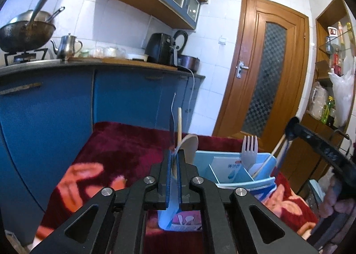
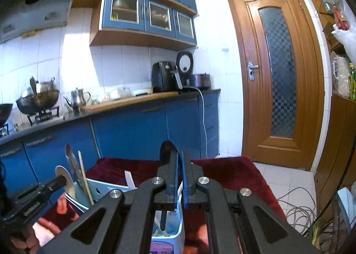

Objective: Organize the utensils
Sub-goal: 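Carry spoon and white chopstick to the Box caddy and release both inside it, then move both tools back down over the remaining cutlery on the blanket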

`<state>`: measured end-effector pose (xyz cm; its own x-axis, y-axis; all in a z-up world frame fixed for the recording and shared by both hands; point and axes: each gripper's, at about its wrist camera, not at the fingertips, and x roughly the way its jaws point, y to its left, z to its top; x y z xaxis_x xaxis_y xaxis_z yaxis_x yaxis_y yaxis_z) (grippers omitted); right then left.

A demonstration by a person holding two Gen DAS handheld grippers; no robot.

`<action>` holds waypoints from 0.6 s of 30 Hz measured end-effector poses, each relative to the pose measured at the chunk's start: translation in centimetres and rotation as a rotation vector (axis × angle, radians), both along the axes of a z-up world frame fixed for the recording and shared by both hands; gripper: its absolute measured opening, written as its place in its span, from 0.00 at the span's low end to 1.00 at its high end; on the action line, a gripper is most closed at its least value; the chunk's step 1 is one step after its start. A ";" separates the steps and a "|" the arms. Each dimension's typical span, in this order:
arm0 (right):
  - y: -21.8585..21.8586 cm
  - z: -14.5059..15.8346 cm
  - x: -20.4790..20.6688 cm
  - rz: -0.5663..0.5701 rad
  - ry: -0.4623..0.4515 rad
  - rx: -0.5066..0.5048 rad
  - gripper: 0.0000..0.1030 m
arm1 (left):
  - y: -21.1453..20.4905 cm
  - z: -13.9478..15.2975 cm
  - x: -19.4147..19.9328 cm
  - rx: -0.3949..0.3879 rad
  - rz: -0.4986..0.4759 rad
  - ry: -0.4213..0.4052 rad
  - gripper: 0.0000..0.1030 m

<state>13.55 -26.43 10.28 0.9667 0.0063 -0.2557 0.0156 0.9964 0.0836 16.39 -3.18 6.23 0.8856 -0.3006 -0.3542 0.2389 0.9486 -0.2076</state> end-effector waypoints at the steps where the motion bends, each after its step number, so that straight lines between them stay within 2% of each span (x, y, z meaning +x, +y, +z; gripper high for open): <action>1: 0.1 -0.3 0.3 0.001 0.013 -0.002 0.04 | 0.0 -0.1 0.1 0.002 -0.005 0.010 0.13; 4: 0.7 -1.1 0.8 0.000 0.044 -0.021 0.04 | 0.1 -0.2 0.1 0.007 -0.014 0.038 0.24; 7: 1.0 -1.9 1.0 -0.002 0.074 -0.021 0.04 | 0.3 -0.2 0.0 -0.005 -0.017 0.053 0.30; 10: 1.1 -2.2 1.0 0.000 0.089 -0.017 0.05 | 0.5 0.0 -0.2 -0.017 -0.019 0.055 0.31; 14: 1.2 -2.0 0.6 0.008 0.095 -0.014 0.18 | 0.3 0.3 -0.5 -0.006 -0.021 0.062 0.33; 18: 1.3 -1.4 -0.2 0.021 0.080 -0.011 0.19 | 0.0 0.8 -1.2 0.008 -0.030 0.065 0.33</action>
